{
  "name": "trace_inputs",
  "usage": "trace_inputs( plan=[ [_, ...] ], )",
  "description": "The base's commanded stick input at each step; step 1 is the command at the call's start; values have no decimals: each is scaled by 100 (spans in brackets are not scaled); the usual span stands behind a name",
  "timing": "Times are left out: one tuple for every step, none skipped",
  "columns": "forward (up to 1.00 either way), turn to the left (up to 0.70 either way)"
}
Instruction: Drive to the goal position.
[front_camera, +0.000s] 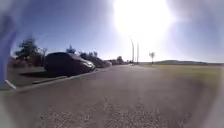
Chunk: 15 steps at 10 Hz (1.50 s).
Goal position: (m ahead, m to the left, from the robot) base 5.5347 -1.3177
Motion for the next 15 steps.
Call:
trace_inputs(
  plan=[
    [100,0],
    [100,0],
    [100,0],
    [100,-40],
    [100,-40],
    [100,-33],
    [100,-15],
    [100,0],
    [100,0],
    [100,0],
    [100,0],
    [100,0],
    [100,0],
    [100,0],
    [100,0]
  ],
)
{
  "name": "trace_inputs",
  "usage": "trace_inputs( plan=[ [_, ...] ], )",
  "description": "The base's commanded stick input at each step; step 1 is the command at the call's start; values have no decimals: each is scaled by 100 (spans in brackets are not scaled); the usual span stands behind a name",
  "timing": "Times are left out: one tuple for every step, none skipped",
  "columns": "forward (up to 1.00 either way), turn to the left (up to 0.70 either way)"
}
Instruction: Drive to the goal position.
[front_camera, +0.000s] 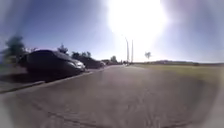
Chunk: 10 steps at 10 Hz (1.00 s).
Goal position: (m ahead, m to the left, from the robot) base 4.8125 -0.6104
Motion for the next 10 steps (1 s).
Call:
trace_inputs(
  plan=[
    [100,0],
    [100,0],
    [100,0],
    [100,0],
    [100,0],
    [100,0],
    [100,0],
    [100,0],
    [100,0],
    [100,0]
  ],
)
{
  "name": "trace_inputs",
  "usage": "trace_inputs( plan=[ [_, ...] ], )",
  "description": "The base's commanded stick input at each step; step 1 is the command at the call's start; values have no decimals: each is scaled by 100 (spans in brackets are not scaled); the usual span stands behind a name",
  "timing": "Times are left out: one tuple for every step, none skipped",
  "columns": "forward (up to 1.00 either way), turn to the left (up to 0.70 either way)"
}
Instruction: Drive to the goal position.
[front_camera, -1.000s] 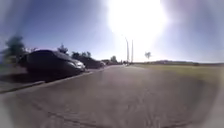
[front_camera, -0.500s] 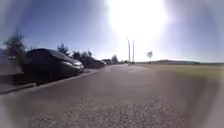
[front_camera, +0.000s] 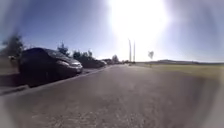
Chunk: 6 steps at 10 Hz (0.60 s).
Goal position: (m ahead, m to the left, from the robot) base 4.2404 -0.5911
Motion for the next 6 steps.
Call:
trace_inputs(
  plan=[
    [100,0],
    [100,0],
    [100,0],
    [100,0],
    [100,0],
    [100,0]
  ],
)
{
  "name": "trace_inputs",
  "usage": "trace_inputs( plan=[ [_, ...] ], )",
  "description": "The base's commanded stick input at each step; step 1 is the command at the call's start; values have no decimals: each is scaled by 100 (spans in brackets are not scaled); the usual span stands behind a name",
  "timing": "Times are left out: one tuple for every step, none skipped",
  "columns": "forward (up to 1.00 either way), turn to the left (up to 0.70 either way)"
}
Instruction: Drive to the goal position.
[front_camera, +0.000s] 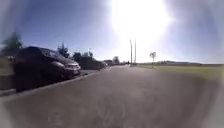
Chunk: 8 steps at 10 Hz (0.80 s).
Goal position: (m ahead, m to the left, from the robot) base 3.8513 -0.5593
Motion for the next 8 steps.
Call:
trace_inputs(
  plan=[
    [100,0],
    [100,0],
    [100,0],
    [100,0],
    [100,0],
    [100,0],
    [100,0],
    [100,0]
  ],
)
